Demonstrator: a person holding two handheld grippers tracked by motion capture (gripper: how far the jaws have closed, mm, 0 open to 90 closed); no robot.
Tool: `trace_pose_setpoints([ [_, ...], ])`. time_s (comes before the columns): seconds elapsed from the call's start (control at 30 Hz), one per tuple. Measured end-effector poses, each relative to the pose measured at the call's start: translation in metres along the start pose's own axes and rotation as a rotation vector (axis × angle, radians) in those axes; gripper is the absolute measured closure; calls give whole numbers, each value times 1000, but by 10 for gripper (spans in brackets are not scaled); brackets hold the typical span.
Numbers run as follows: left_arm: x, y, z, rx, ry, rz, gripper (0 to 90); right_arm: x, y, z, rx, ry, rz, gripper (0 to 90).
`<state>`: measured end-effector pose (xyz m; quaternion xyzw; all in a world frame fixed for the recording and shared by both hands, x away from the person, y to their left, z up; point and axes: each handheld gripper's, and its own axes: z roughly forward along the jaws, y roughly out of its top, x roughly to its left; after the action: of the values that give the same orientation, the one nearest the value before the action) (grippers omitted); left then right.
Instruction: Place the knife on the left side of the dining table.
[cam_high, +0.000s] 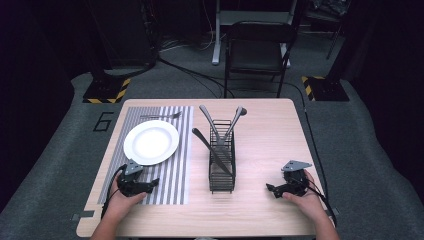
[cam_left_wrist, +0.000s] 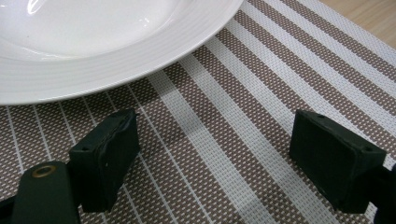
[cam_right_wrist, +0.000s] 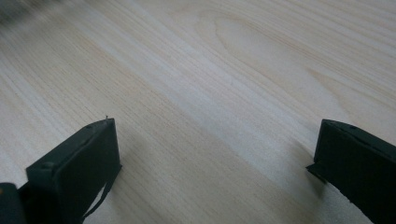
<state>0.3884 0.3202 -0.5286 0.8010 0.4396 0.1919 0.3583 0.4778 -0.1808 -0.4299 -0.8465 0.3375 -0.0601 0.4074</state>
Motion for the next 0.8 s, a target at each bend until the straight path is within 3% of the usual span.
trace_pose_setpoints([
  [0.8,0,0,0,-9,6,-6,160,0,0,0,6,4,10,0],
])
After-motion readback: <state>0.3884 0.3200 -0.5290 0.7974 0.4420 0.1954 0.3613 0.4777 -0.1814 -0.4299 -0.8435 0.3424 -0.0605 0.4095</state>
